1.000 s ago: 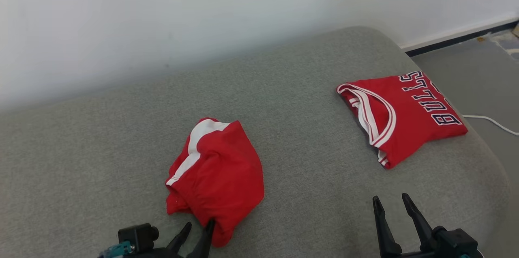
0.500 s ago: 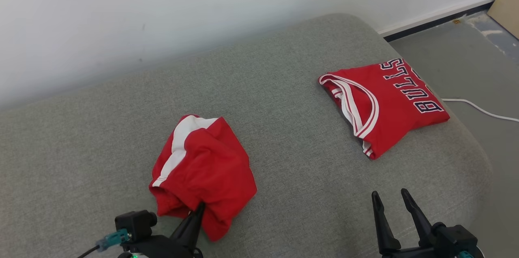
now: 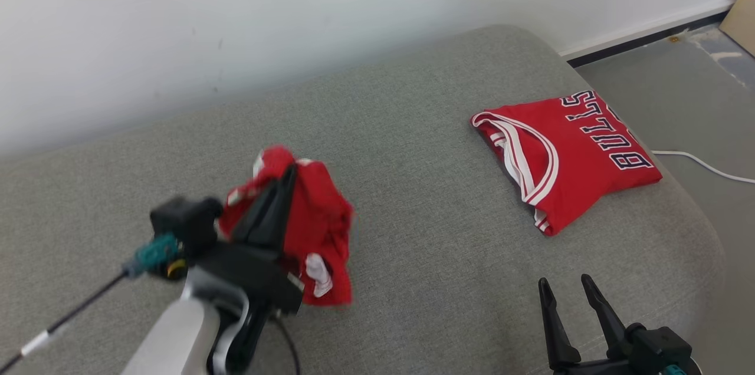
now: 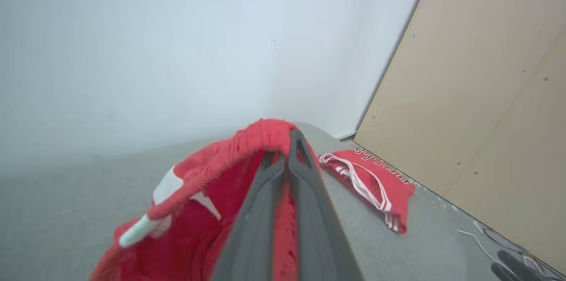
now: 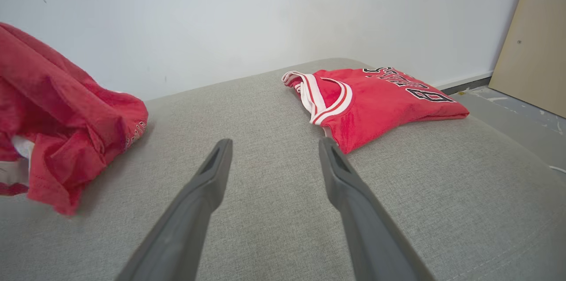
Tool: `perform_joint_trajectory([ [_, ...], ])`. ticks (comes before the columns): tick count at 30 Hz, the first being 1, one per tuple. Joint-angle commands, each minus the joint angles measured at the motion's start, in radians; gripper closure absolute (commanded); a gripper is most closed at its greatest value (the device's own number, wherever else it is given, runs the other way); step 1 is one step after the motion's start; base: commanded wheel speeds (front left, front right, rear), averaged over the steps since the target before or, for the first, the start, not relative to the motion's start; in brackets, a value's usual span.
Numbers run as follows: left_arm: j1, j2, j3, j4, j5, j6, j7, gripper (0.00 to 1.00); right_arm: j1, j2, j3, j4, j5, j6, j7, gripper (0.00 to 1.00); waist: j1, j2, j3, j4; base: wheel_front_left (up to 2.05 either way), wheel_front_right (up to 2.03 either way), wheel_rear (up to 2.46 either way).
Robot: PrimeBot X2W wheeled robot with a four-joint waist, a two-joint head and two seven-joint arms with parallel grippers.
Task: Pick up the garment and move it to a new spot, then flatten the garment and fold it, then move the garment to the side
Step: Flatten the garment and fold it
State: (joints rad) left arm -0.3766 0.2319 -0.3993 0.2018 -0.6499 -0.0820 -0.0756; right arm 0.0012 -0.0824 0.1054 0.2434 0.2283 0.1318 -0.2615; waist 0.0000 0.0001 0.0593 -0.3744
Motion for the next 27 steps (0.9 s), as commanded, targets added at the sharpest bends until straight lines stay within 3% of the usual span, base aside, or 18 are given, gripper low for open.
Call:
perform_joint_trajectory([
  [1, -0.069, -0.015, -0.010, -0.028, 0.015, -0.005, 0.012, 1.00, -0.004, 0.004, 0.003, 0.000, -0.005, -0.003, -0.005, 0.00, 0.0000, -0.0001, -0.002, 0.000, 0.00, 0.00, 0.00],
  [7, -0.203, -0.051, -0.034, -0.044, 0.023, -0.016, 0.022, 1.00, -0.015, 0.005, 0.013, 0.004, 0.000, -0.003, -0.004, 0.00, 0.0000, -0.0001, -0.002, -0.013, 0.00, 0.00, 0.00],
  [16, -0.383, -0.145, -0.019, -0.069, -0.022, -0.021, -0.056, 1.00, -0.012, 0.007, 0.007, 0.004, 0.002, -0.003, -0.005, 0.00, 0.0000, -0.0001, 0.005, -0.024, 0.00, 0.00, 0.00],
  [20, -0.363, -0.164, -0.017, -0.060, -0.065, 0.014, -0.074, 1.00, -0.007, 0.010, 0.005, 0.000, -0.002, -0.003, -0.005, 0.00, 0.0000, -0.0001, 0.012, -0.005, 0.00, 0.00, 0.00],
  [23, -0.297, -0.163, -0.016, -0.031, -0.075, 0.050, -0.071, 1.00, -0.004, 0.012, 0.006, -0.005, -0.004, -0.003, -0.005, 0.00, 0.0000, -0.0001, 0.025, 0.024, 0.00, 0.00, 0.00],
  [27, -0.178, -0.149, -0.001, 0.007, -0.118, 0.067, -0.073, 1.00, -0.007, 0.008, 0.008, -0.010, -0.010, -0.003, -0.004, 0.00, 0.0000, -0.0001, 0.043, 0.068, 0.00, 0.00, 0.00],
])
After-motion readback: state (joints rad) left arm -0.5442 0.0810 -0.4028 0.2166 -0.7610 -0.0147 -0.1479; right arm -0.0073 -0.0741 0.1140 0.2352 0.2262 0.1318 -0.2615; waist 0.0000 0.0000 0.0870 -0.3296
